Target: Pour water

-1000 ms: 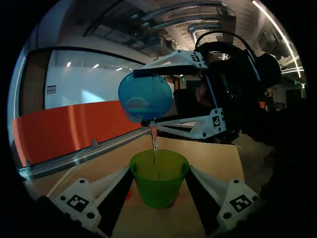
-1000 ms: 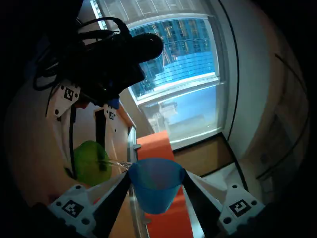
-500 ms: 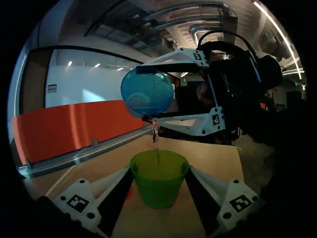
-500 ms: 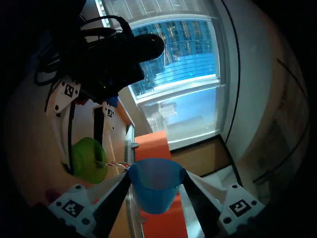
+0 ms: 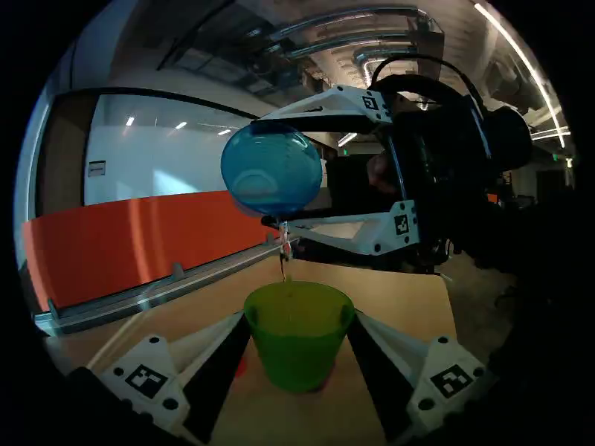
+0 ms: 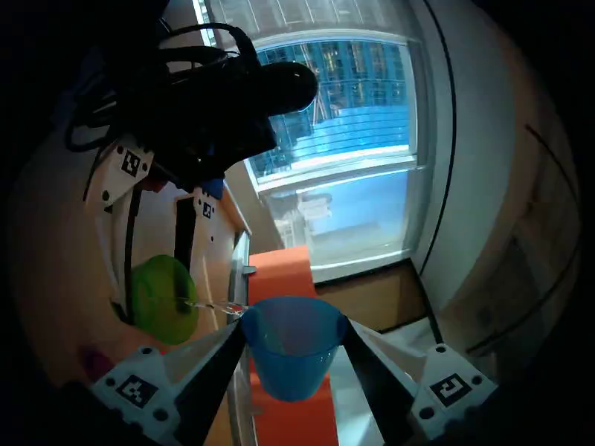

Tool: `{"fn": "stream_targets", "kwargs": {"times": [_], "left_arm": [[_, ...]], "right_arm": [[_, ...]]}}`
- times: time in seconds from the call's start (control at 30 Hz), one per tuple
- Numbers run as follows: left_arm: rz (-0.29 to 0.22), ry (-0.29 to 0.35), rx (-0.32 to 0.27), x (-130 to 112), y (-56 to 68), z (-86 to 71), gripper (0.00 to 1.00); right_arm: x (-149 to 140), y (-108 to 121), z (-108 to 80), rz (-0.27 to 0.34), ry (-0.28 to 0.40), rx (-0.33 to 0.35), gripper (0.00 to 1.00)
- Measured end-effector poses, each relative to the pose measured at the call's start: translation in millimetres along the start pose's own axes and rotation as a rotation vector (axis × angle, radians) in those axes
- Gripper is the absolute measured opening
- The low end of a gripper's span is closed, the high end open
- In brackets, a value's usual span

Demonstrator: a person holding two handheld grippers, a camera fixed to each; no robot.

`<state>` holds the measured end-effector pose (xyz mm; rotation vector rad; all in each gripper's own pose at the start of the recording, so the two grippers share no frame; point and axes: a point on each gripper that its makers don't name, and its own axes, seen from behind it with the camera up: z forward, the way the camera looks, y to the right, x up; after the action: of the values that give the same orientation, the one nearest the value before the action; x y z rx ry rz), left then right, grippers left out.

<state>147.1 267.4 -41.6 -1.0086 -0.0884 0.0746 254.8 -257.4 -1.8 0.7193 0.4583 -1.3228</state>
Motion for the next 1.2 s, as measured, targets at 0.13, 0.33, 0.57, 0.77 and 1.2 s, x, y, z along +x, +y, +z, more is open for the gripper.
{"fn": "stream_targets", "kwargs": {"times": [0.13,0.33,0.57,0.77,1.2], "left_arm": [[0.000,0.004,0.000,2.1,0.3,-0.2,0.87],[0.002,0.006,0.000,4.3,1.0,-1.3,0.87],[0.003,0.005,0.000,5.3,1.2,-1.1,0.87],[0.004,0.006,-0.004,6.3,2.2,-0.7,0.87],[0.000,0.007,-0.002,4.9,-3.0,0.8,0.87]], "right_arm": [[1.4,2.3,0.3,-0.017,0.000,-0.002,0.92],[1.3,4.1,0.7,-0.042,-0.004,-0.005,0.92],[3.3,6.7,1.0,-0.067,-0.005,-0.009,0.92],[4.4,7.3,3.1,-0.093,-0.009,-0.010,0.92],[4.7,8.7,6.7,-0.138,-0.014,-0.007,0.92]]}}
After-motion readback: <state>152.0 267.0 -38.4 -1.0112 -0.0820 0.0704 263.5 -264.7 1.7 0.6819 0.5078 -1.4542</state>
